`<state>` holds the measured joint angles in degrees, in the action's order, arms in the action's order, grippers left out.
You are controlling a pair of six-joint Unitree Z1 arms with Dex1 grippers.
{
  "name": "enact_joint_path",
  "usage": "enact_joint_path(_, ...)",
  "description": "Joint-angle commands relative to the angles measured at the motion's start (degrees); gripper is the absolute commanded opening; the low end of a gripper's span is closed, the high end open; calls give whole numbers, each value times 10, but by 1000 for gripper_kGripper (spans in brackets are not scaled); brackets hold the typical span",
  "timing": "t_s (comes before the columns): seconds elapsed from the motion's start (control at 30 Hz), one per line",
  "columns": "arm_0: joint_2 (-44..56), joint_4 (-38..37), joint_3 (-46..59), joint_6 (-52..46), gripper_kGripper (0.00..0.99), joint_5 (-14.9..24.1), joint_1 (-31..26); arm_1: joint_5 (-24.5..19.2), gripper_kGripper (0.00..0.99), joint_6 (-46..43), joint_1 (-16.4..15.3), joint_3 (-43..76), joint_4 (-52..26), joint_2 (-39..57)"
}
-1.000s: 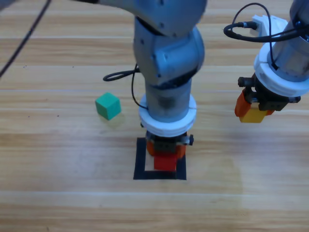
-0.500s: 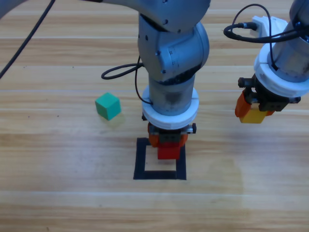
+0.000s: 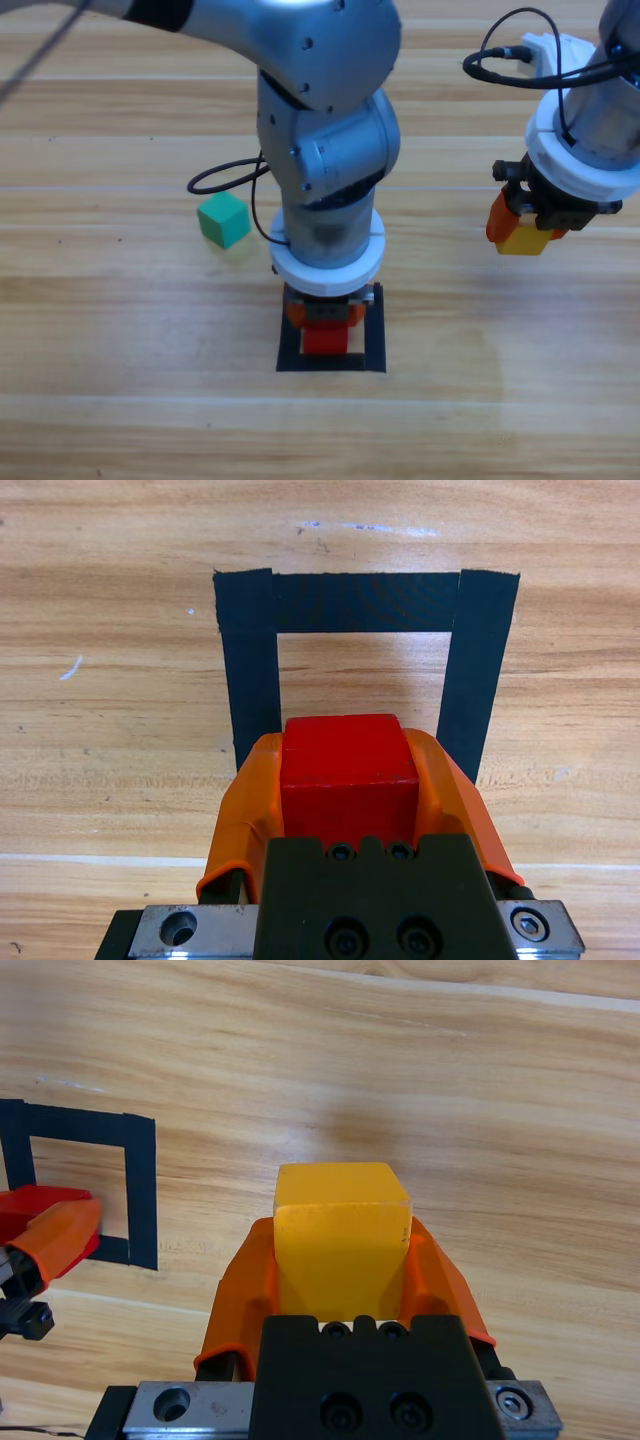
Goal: Stack the blocks in the rectangular block: red at the bottom, yellow in the middle, green on top
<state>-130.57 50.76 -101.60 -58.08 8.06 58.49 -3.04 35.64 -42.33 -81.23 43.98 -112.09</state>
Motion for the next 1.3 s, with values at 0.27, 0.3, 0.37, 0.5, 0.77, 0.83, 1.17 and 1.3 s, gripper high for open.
enact_joint_path(0.27,-18,-3,-13,7,107,-3,-10,-8,0,1,16,18,-12,3)
enact_joint_path(0.3,-20,-3,-15,6,107,-3,-10,-8,0,1,16,18,-12,4)
enact_joint_path(0.37,-26,-3,-22,6,109,-3,-10,-9,0,1,16,19,-13,4)
enact_joint_path(0.5,-30,-3,-23,7,109,-2,-9,-9,0,1,16,20,-15,5)
enact_joint_path(0.77,-36,-7,-19,8,109,3,-10,-9,0,1,16,25,-21,6)
enact_joint_path(0.83,-37,-8,-19,9,109,3,-10,-9,0,1,16,25,-22,5)
enact_joint_path(1.17,-44,-16,-16,14,107,4,-13,-9,0,1,16,27,-28,3)
enact_joint_path(1.3,-47,-16,-15,15,109,5,-15,-7,0,1,16,27,-31,1)
